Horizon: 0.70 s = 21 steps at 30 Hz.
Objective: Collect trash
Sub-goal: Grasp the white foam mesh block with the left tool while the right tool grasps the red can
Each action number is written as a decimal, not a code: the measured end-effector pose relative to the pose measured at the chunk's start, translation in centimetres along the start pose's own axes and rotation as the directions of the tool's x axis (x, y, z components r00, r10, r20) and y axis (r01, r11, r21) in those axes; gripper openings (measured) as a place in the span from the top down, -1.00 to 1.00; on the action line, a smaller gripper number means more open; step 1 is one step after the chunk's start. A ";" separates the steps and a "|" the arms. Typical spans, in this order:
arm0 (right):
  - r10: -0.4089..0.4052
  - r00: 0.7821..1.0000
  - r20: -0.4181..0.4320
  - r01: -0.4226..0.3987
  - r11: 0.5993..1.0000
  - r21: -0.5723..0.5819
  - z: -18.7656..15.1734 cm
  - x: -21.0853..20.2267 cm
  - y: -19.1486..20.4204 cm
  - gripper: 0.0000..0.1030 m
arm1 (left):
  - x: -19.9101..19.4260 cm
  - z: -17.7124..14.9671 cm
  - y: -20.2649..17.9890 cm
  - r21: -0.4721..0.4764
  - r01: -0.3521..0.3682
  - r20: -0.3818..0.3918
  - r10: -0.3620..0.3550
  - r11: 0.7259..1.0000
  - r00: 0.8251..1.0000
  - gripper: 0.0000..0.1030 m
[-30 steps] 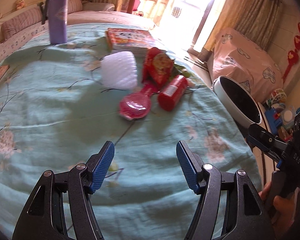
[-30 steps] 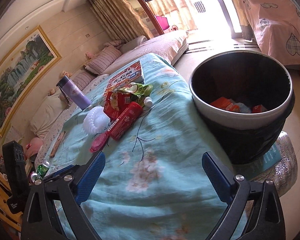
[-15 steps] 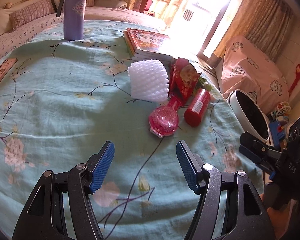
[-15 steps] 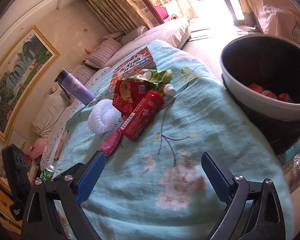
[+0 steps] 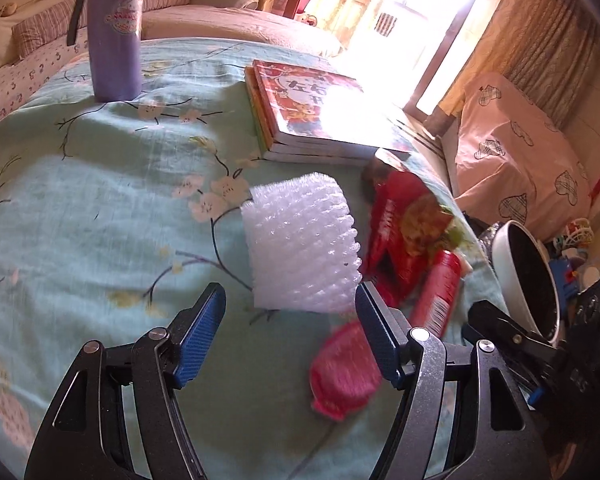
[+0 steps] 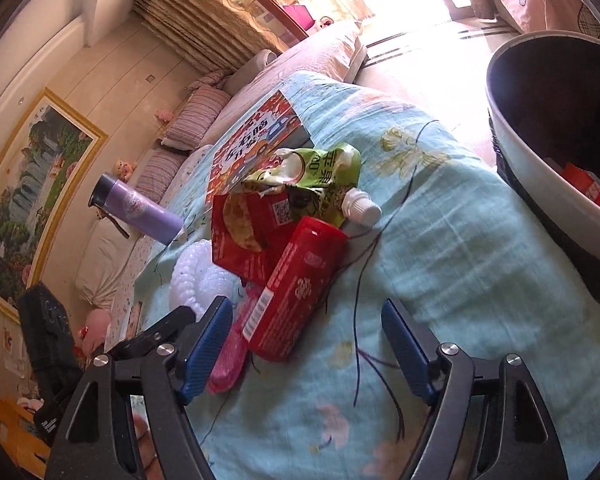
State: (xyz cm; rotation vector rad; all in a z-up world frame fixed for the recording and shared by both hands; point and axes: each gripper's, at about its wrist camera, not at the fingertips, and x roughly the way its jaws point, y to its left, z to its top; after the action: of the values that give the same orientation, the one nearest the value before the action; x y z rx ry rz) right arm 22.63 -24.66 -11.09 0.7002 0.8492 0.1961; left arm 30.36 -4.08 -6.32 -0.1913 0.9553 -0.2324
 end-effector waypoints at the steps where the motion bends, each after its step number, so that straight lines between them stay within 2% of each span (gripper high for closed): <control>1: 0.000 1.000 -0.003 0.000 1.000 -0.001 0.2 0.3 0.1 -0.52 | 0.3 0.2 0.1 0.006 -0.008 -0.001 0.008 1.000 1.000 0.02; 2: -0.004 1.000 -0.008 0.003 1.000 -0.010 0.3 0.6 0.4 -0.52 | 0.6 0.2 0.3 0.009 -0.010 -0.007 0.010 1.000 1.000 0.31; 3: -0.009 1.000 -0.012 0.009 1.000 -0.022 0.5 0.9 0.6 -0.52 | 0.6 0.1 0.6 0.005 0.003 -0.015 -0.003 1.000 1.000 0.37; 4: -0.016 1.000 -0.013 0.015 0.999 -0.035 0.5 1.2 0.9 -0.52 | 0.6 -0.1 0.9 -0.001 0.009 -0.015 -0.009 1.000 1.000 0.74; 5: -0.027 1.000 -0.014 0.026 0.998 -0.052 0.6 1.5 1.2 -0.52 | 0.5 -0.3 1.1 -0.002 0.007 -0.020 -0.007 1.000 1.000 0.98; 8: -0.061 0.998 -0.009 0.060 0.994 -0.093 0.8 2.3 2.0 -0.52 | -0.6 -1.4 2.3 -0.019 0.009 -0.017 -0.009 1.000 1.000 0.98; 10: -0.102 0.995 -0.006 0.100 0.985 -0.139 0.7 2.8 2.7 -0.43 | -1.6 -2.2 2.8 -0.033 0.015 -0.009 -0.015 0.999 1.000 0.98; 12: -0.144 0.990 -0.004 0.141 0.974 -0.177 0.6 3.2 3.2 0.02 | -2.5 -2.7 3.4 -0.056 0.035 -0.008 -0.036 0.998 0.999 0.98; 13: -0.146 0.989 -0.009 0.141 0.972 -0.187 0.5 3.3 3.2 0.03 | -2.9 -2.8 3.6 -0.068 0.042 -0.004 -0.042 0.997 0.999 0.98; 15: -0.140 0.990 -0.008 0.136 0.972 -0.194 0.2 2.9 3.1 0.08 | -3.4 -2.7 3.8 -0.074 0.047 0.004 -0.047 0.996 0.999 0.86; 16: -0.134 0.991 -0.008 0.130 0.973 -0.192 0.2 2.7 3.1 0.10 | -3.4 -2.4 3.7 -0.071 0.051 0.006 -0.051 0.996 0.999 0.60; 17: -0.126 0.992 -0.009 0.122 0.974 -0.190 0.0 2.2 3.0 0.14 | -3.4 -2.2 3.5 -0.067 0.049 0.011 -0.048 0.997 0.999 0.18; 20: -0.104 0.995 -0.008 0.101 0.976 -0.192 -0.7 0.9 2.8 0.19 | -3.0 -1.2 2.4 -0.045 0.011 0.037 -0.009 0.999 0.999 -0.49; 21: -0.101 0.995 -0.009 0.097 0.977 -0.191 -1.0 0.3 2.5 0.20 | -2.6 -0.7 1.9 -0.038 -0.011 0.047 0.013 0.999 0.999 -0.54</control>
State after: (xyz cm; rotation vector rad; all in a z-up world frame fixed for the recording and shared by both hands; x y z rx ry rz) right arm 22.41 -22.14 -10.10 0.4764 0.8680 0.1915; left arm 28.56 -1.60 -5.18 -0.2245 0.9141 -0.1983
